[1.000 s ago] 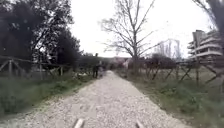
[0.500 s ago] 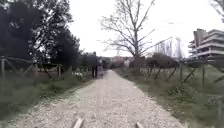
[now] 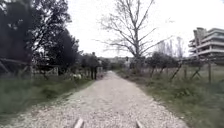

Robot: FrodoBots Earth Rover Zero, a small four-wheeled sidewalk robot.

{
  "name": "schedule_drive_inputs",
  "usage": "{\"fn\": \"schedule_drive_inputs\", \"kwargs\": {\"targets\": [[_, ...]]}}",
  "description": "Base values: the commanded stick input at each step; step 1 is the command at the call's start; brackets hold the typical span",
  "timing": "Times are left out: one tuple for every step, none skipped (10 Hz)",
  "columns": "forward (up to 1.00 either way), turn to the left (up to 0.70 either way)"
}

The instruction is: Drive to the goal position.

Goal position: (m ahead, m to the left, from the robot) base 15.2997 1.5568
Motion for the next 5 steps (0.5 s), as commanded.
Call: {"fn": "schedule_drive_inputs", "kwargs": {"targets": [[0.50, 0.00], [0.50, 0.00], [0.50, 0.00], [0.50, 0.00], [0.50, 0.00]]}}
